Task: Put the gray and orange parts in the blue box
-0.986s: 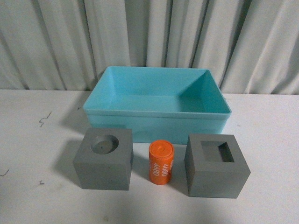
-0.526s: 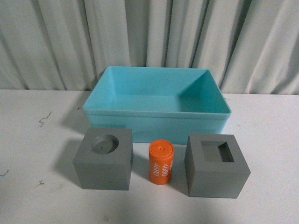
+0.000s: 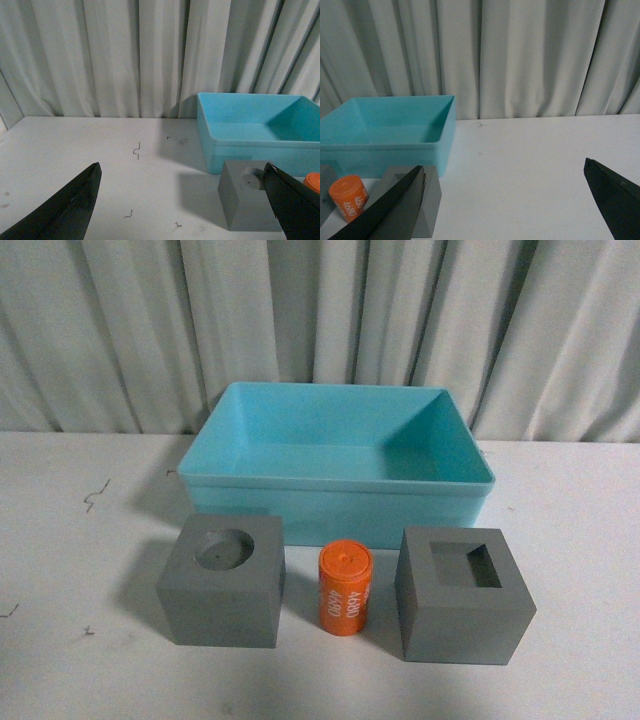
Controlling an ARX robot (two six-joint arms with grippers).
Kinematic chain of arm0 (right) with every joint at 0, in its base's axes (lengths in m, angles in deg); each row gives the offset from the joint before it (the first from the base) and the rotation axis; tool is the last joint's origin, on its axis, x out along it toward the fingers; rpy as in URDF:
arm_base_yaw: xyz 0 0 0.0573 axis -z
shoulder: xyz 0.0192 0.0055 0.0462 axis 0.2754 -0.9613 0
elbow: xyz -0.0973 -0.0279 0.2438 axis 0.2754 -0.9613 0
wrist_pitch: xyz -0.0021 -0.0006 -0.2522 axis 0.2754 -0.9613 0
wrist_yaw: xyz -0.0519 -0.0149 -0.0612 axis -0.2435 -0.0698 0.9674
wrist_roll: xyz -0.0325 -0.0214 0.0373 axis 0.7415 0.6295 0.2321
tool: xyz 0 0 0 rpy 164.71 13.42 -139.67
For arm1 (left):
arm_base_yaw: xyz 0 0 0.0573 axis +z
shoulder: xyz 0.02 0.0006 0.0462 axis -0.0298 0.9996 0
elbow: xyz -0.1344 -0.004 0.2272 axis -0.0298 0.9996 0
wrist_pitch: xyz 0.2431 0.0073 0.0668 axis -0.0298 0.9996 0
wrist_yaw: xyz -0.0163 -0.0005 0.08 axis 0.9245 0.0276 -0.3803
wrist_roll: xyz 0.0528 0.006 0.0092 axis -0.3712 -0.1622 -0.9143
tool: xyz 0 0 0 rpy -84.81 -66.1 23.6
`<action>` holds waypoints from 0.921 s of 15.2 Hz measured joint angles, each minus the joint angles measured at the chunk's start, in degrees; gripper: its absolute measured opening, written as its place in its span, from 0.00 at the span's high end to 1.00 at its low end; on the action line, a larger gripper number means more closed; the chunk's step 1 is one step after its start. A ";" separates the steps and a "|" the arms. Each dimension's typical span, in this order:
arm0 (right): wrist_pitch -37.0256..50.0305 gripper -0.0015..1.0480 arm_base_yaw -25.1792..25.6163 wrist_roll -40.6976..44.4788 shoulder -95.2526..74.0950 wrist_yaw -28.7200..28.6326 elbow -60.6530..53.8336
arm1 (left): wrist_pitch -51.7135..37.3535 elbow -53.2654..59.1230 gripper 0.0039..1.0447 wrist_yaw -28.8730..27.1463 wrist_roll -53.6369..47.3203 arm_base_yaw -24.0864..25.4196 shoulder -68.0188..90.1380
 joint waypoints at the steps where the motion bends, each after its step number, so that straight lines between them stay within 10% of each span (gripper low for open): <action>1: 0.00 0.06 0.00 0.00 0.00 0.00 0.00 | 0.00 0.00 0.06 0.00 0.00 0.00 0.00; 6: -0.39 0.06 -0.04 -0.07 -0.09 0.17 0.04 | 0.00 0.00 0.06 0.00 0.00 0.00 0.00; 8: -15.82 0.06 0.24 -4.61 -17.77 5.99 9.20 | -0.07 0.00 0.06 0.11 0.00 0.00 0.00; 11: 0.57 0.06 9.99 0.50 -39.54 -3.43 17.38 | -0.02 0.00 0.06 0.00 0.00 -0.04 0.00; 14: 10.91 0.06 6.88 6.43 -57.27 -7.67 21.49 | 0.00 0.00 0.06 0.02 0.00 -0.04 0.00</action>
